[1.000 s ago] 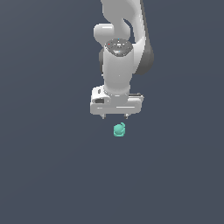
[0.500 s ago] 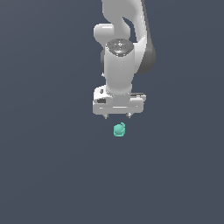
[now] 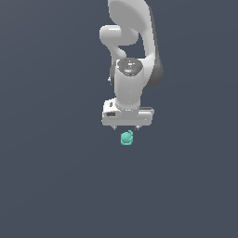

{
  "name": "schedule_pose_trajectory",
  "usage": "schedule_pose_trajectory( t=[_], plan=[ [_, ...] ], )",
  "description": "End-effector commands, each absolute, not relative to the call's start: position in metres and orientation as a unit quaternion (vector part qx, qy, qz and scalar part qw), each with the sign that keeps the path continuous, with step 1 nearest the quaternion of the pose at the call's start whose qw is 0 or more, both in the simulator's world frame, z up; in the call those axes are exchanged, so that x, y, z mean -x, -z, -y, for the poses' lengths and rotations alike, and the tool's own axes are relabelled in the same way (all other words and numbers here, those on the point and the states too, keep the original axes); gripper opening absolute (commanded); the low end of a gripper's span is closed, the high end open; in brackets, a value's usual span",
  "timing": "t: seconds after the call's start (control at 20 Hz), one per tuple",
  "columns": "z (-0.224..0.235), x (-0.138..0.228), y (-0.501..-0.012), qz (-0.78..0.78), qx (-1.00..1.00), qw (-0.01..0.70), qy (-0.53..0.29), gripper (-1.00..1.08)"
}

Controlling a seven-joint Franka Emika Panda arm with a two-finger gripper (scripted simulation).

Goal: Pick up the object and move it to a goal position.

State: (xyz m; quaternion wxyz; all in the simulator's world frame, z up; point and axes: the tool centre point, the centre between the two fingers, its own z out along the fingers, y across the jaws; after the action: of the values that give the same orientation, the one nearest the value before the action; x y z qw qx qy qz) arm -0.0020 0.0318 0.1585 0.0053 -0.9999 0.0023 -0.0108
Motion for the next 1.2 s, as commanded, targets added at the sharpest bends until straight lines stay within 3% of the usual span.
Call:
schedule_pose_trajectory(
  t=[0.0, 0.35, 1.15],
  plan=[
    [-0.035, 0.007, -0.138, -0.011, 1.000, 0.004, 0.007, 1.00],
    [-0.042, 0.020, -0.098, -0.029, 1.000, 0.001, 0.001, 1.00],
    [-0.043, 0.024, -0.058, -0.032, 0.999, 0.000, 0.000, 1.00]
  ],
)
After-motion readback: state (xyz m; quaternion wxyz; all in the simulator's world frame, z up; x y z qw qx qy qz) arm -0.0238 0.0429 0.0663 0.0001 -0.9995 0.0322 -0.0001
